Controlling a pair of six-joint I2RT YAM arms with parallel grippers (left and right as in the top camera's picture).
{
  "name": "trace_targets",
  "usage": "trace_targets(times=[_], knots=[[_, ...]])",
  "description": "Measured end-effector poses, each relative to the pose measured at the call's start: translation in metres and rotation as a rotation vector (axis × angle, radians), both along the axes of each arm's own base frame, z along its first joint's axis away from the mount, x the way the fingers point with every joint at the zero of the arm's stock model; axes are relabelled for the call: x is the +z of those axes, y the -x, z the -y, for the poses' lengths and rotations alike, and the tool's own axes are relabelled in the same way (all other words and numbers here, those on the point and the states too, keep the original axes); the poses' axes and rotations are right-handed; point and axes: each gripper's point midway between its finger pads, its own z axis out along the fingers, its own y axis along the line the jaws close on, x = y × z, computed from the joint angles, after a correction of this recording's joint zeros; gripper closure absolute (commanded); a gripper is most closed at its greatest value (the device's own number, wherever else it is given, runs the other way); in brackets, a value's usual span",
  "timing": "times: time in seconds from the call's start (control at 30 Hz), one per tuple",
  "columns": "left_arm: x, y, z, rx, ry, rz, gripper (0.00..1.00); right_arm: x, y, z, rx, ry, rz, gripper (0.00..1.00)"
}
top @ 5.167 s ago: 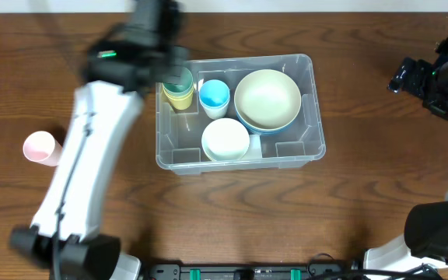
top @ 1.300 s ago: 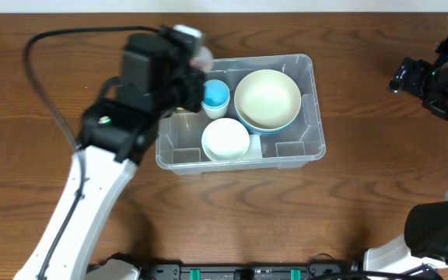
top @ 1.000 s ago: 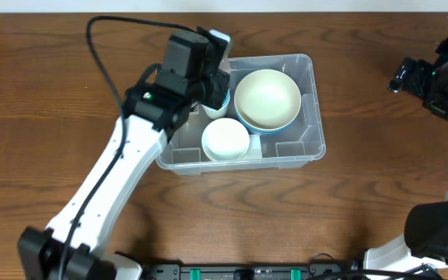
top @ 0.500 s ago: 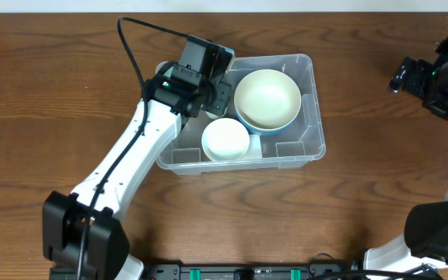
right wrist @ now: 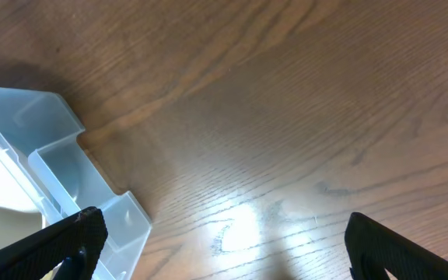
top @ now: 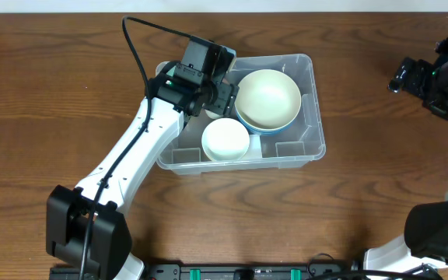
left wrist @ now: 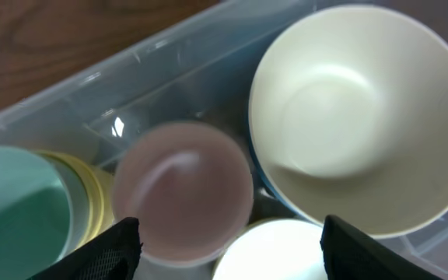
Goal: Pack container
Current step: 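Carry the pink cup over the blue cup and lower it in, then open the left gripper and lift it away from the bin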
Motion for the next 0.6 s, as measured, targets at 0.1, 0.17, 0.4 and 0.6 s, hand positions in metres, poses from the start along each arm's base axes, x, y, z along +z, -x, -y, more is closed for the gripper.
trace_targets(times=[0.1, 0.17, 0.4, 0.6], knots=[[0.0, -0.002, -0.003, 0.013, 0.0, 0.003, 0.24, 0.0, 0.0, 0.0, 0.0, 0.0, 0.0, 0.01], [0.002, -0.004, -0.009, 0.04, 0.007, 0.003, 0.25, 0.0, 0.0, 0.0, 0.0, 0.0, 0.0, 0.01], [0.062, 0.001, -0.073, 0.205, 0.06, 0.083, 0.24, 0.0, 0.0, 0.0, 0.0, 0.0, 0.0, 0.01], [0.117, 0.028, -0.164, 0.426, 0.082, 0.163, 0.16, 0.0, 0.0, 0.0, 0.0, 0.0, 0.0, 0.01]])
